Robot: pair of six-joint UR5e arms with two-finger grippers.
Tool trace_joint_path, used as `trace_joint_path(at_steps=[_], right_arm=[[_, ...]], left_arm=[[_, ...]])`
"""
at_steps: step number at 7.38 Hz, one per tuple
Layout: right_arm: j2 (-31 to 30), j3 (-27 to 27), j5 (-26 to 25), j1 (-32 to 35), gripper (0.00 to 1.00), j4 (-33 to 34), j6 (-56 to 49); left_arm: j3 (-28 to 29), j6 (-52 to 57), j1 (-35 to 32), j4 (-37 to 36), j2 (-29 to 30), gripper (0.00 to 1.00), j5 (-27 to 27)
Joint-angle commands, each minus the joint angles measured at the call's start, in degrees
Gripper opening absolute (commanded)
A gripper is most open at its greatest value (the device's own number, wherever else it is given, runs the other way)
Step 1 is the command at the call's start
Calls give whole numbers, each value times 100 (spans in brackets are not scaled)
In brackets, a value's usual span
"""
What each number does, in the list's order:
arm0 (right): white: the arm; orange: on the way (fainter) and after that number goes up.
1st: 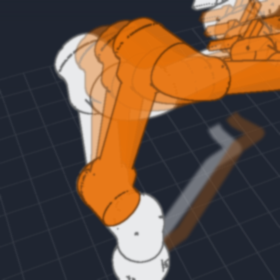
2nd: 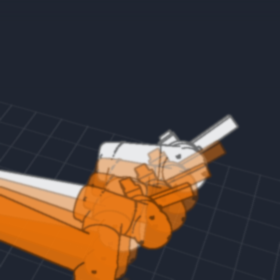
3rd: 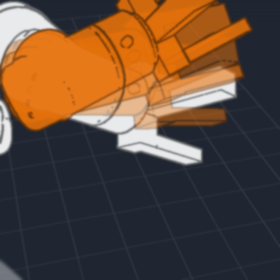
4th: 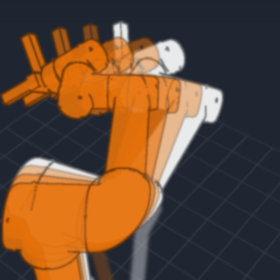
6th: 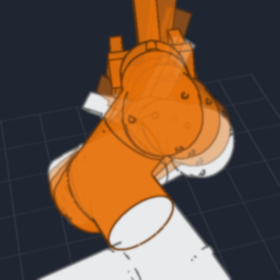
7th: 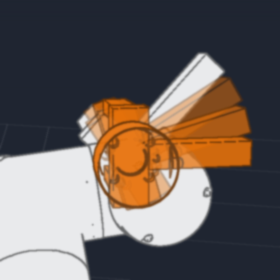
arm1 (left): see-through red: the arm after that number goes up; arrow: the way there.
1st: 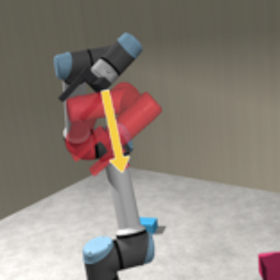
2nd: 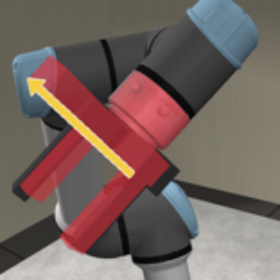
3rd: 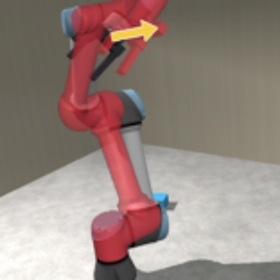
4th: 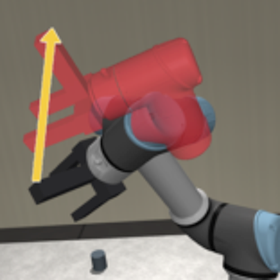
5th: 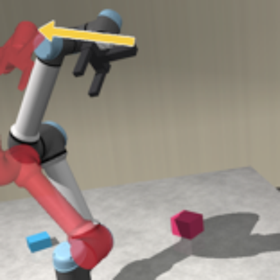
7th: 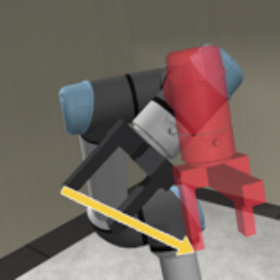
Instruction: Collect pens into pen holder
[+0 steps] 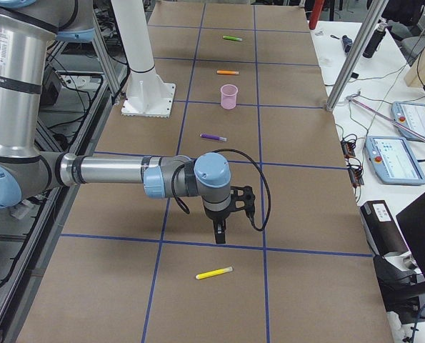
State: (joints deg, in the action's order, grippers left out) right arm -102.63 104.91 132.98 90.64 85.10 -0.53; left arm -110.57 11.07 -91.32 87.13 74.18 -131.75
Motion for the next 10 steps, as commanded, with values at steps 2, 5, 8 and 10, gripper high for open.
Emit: trace_joint_path(at_steps=[2, 5, 8, 10], right_arm=[[-12, 12, 61, -3, 100, -2, 0], [41, 266, 105, -11, 100, -342, 44], [41, 48, 157, -11, 100, -1488, 123], [-29, -381, 158, -3, 100, -1950, -26]], left_arm=[[-78, 0, 9, 58, -17, 100, 9], [-88, -44, 9, 84, 52, 100, 9], [-150, -53, 9, 232, 823, 100, 44], [-71, -53, 9, 478, 976, 100, -9]])
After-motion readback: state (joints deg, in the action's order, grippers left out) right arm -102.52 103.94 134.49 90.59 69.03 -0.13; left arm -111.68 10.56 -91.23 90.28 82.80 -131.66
